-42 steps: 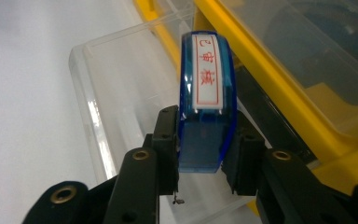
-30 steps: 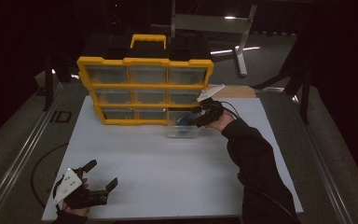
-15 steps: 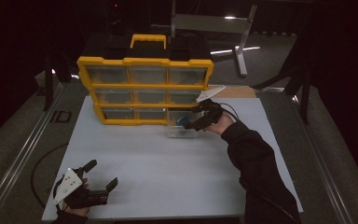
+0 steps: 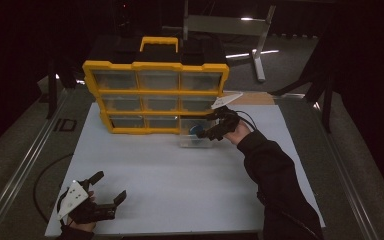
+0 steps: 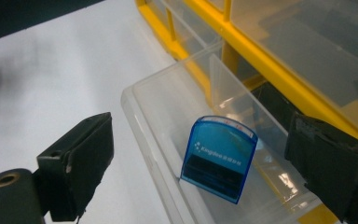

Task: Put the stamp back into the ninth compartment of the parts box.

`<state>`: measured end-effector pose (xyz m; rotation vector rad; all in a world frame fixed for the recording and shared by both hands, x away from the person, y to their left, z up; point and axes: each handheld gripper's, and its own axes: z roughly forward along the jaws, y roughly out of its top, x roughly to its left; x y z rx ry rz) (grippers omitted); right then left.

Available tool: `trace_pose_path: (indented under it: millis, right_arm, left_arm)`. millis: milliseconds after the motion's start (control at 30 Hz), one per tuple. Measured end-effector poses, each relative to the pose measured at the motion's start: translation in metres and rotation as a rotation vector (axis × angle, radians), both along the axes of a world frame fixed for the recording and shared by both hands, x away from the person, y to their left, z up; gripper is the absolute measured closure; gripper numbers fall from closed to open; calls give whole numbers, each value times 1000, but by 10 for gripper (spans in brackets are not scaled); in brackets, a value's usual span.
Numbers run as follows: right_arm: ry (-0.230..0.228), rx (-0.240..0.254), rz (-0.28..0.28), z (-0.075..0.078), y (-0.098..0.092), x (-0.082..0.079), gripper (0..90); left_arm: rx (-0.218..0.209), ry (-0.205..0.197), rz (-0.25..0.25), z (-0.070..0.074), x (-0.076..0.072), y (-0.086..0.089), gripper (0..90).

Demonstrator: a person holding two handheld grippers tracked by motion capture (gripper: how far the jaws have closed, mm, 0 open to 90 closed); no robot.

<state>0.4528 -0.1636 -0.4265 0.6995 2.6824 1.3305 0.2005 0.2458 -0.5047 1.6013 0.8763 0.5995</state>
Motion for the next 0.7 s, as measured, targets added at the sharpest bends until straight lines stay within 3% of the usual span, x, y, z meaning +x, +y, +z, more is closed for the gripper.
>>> trace_pose_path:
  millis: [700]
  right_arm:
    - [-34, 14, -14, 8, -2, -10, 82]
  left_arm:
    - [-1, -1, -1, 0, 0, 0, 3]
